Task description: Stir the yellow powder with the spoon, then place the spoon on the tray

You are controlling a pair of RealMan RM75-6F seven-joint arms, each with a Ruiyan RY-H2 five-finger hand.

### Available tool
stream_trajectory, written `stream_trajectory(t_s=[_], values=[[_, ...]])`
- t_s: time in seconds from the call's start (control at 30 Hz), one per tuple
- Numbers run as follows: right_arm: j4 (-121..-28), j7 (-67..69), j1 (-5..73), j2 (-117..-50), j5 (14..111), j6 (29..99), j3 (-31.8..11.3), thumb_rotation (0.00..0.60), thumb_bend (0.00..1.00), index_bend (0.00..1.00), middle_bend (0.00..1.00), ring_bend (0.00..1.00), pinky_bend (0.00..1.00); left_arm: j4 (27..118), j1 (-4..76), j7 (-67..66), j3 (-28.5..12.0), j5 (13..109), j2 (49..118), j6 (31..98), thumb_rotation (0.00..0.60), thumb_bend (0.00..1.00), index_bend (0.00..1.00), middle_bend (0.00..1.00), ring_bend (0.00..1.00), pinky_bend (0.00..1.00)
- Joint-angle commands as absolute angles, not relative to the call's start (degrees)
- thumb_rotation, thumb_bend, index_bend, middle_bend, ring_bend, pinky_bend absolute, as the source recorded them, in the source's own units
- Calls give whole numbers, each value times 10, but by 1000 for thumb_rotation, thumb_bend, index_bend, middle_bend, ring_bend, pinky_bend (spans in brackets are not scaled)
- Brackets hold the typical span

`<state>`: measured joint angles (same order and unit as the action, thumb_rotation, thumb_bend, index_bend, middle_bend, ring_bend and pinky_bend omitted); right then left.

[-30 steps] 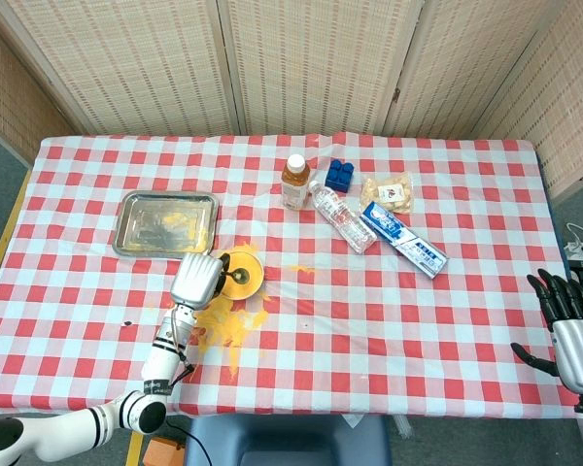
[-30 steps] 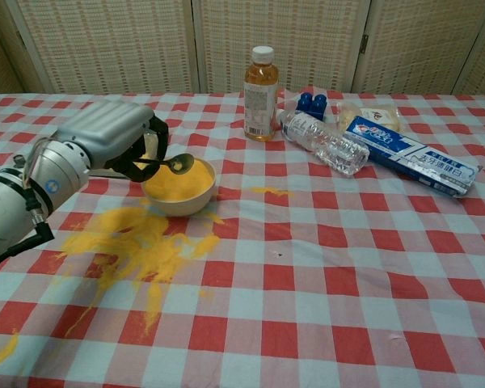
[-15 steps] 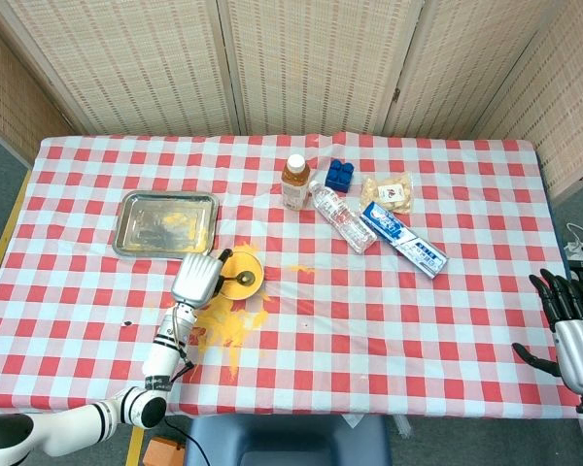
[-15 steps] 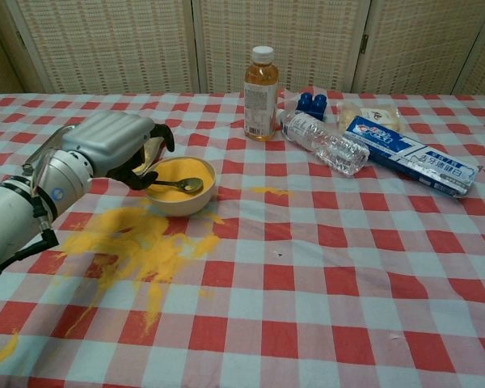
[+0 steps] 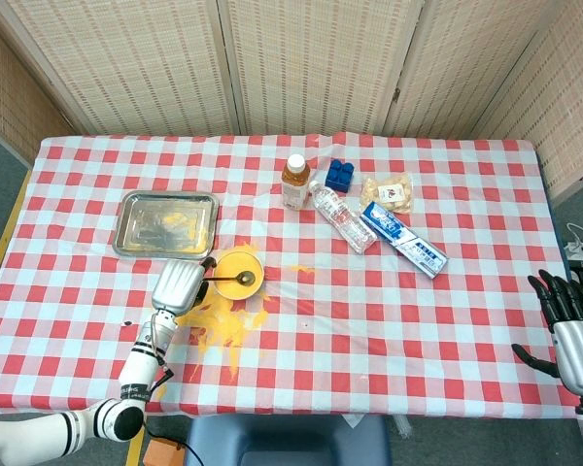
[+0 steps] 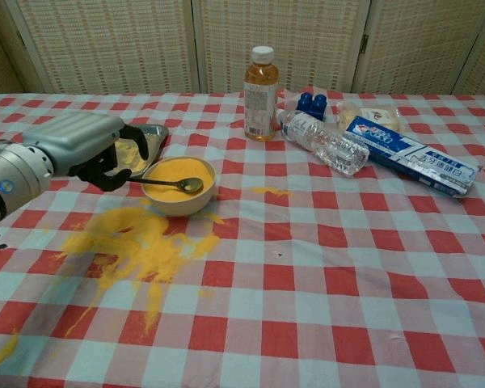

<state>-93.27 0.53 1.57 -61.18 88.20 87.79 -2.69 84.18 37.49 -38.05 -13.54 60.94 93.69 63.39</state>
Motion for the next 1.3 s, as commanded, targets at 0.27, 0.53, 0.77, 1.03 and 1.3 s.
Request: stream_trajectory(t_s=[0.27,0.53,0.77,1.03,1.3], values=[[-933,6,14,-611,887,881,-25,600,64,0,0,0,0,906,374,-440,-119,519,880,620,600,567,315,1000,1000,1000],[-933,5,13,-612,888,884,-25,600,65,0,0,0,0,896,378,-438,-93,549,883,636,600,567,296,1000,1000,1000],[-933,5,13,-612,889,884,-25,600,65,0,0,0,0,907,373,-435,-69,586,886,654,600,566,342,1000,1000,1000],[-934,7,10,-610,892,891,-25,600,64,0,0,0,0,929,372,-443,-53,593,884,655,600,567,377,1000,1000,1000],[-934,9,9,-610,894,892,-25,600,65,0,0,0,0,981,370,-446,-38,593,872,651,600,566,387,1000,1000,1000]])
